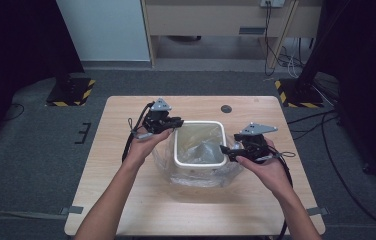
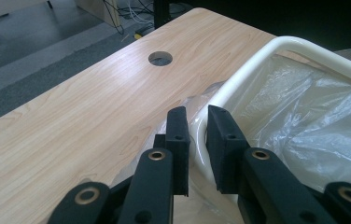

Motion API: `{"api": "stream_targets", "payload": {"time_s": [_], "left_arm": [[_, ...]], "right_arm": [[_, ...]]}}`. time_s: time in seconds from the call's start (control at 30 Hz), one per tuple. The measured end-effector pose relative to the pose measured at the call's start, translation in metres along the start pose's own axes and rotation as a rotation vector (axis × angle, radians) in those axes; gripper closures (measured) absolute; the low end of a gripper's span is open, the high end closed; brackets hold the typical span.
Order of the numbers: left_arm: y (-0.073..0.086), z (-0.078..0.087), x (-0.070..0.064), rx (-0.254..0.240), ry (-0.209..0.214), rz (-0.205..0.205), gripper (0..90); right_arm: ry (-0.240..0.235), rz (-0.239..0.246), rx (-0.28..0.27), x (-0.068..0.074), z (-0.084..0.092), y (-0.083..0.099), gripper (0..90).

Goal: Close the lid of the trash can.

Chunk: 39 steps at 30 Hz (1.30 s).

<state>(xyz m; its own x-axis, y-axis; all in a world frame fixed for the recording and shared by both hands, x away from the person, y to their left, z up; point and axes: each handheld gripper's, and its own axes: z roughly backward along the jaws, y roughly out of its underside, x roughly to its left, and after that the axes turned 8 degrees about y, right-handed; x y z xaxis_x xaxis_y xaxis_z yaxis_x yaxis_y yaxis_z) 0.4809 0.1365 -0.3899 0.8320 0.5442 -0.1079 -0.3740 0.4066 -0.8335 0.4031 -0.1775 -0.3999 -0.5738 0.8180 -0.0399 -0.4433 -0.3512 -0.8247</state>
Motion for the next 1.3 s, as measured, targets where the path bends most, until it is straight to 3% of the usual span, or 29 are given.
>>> {"api": "stream_targets", "payload": {"time_s": [0.1, 0.2, 0.53, 0.73, 0.9, 0.97, 1.1, 1.17, 1.3], "left_arm": [[0.001, -0.003, 0.0, 0.008, 0.002, 0.006, 78.7], [0.001, -0.007, -0.002, 0.025, -0.017, -0.016, 78.7], [0.006, -0.007, -0.004, 0.001, -0.035, -0.015, 78.4], [0.008, -0.005, -0.005, -0.004, -0.085, -0.012, 78.2], [0.011, -0.005, -0.005, -0.016, -0.086, -0.007, 77.1], [0.011, -0.006, -0.006, -0.012, -0.126, -0.013, 63.3], [0.01, 0.002, -0.01, -0.03, -0.153, -0.015, 35.3], [0.01, 0.008, -0.01, -0.041, -0.142, -0.002, 25.6], [0.017, 0.028, -0.007, -0.05, -0.188, 0.045, 11.8]], "right_arm": [[-0.001, -0.006, 0.006, 0.0, -0.001, 0.002, 30.5], [-0.003, -0.018, 0.009, -0.002, -0.003, 0.003, 30.9], [-0.021, -0.039, 0.002, -0.004, -0.004, 0.006, 30.9], [-0.027, -0.043, -0.003, -0.004, -0.004, 0.005, 30.7], [-0.028, -0.046, 0.007, -0.004, -0.005, 0.004, 30.1], [-0.026, -0.041, -0.001, -0.004, -0.005, 0.004, 28.5], [-0.024, -0.045, -0.035, -0.008, 0.001, 0.001, 22.6], [-0.024, -0.056, -0.056, -0.011, 0.005, -0.002, 20.5], [0.012, -0.088, -0.081, -0.026, 0.011, -0.005, 14.2]]}}
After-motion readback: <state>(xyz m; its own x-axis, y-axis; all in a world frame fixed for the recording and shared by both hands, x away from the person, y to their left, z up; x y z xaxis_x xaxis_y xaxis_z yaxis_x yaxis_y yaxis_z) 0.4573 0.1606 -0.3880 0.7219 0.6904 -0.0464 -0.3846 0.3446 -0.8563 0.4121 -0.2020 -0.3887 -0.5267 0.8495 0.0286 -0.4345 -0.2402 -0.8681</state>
